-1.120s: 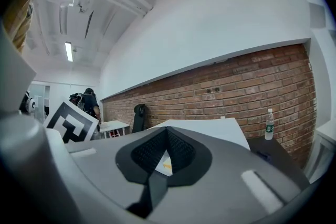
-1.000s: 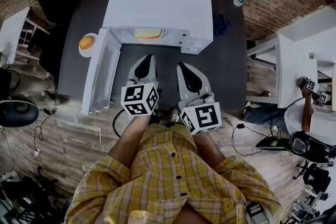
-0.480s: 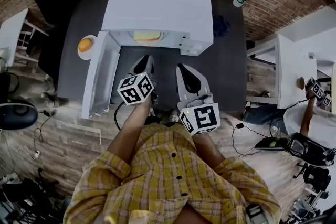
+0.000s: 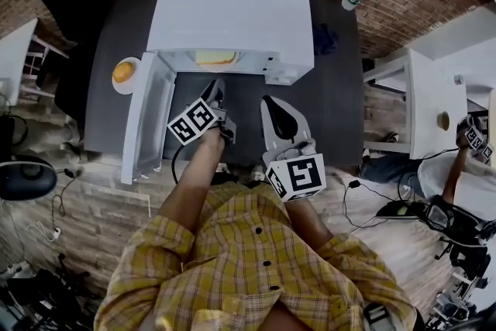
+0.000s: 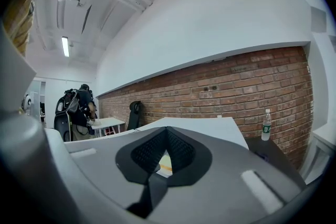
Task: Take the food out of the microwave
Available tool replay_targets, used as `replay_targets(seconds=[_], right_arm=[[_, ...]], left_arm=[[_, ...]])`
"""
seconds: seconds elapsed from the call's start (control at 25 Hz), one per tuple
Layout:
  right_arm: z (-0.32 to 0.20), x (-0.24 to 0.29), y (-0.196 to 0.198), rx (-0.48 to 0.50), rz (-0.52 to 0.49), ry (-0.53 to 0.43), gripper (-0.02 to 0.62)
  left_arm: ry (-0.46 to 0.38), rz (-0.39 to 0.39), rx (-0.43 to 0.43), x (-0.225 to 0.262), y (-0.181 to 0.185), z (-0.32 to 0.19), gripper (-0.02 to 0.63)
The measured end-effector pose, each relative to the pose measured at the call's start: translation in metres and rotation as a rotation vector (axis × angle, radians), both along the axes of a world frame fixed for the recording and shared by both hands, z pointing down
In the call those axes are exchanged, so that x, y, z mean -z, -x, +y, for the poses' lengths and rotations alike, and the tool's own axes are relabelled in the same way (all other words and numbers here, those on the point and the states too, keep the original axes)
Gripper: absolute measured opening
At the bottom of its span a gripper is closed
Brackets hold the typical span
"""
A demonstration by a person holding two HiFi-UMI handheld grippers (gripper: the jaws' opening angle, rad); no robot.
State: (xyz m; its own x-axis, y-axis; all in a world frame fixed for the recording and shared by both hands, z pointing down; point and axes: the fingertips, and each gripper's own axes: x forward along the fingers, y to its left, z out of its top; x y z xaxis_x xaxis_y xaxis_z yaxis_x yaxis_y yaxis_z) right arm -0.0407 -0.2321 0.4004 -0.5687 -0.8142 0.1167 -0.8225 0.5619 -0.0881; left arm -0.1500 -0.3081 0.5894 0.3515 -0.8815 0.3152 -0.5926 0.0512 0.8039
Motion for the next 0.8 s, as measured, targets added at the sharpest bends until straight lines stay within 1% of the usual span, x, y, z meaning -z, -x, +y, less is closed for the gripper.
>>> replay_targets(seconds=[0.12, 0.32, 0.48, 0.56, 0.8], right_arm=[[-0.003, -0.004, 0.000, -0.008, 0.001, 0.011, 0.003], [-0.007, -0.008, 0.003, -0.013, 0.013, 0.021, 0.003], [-0.013, -0.009, 0.003, -0.021, 0.018, 0.025, 0.003], [-0.015, -0.011, 0.003, -0.022, 0.020, 0.028, 0.003], [-0.019, -0.012, 0.008, -0.019, 0.022, 0.031, 0.003]], left_arm=[[0.020, 0.085, 0.021, -0.014, 0.005, -0.004, 0.060], [0.052, 0.305, 0.098, -0.036, 0.013, -0.013, 0.060], [0.078, 0.427, 0.160, -0.054, 0.019, -0.022, 0.064], [0.098, 0.469, 0.182, -0.063, 0.019, -0.024, 0.066], [0.139, 0.551, 0.244, -0.082, 0.025, -0.035, 0.070]])
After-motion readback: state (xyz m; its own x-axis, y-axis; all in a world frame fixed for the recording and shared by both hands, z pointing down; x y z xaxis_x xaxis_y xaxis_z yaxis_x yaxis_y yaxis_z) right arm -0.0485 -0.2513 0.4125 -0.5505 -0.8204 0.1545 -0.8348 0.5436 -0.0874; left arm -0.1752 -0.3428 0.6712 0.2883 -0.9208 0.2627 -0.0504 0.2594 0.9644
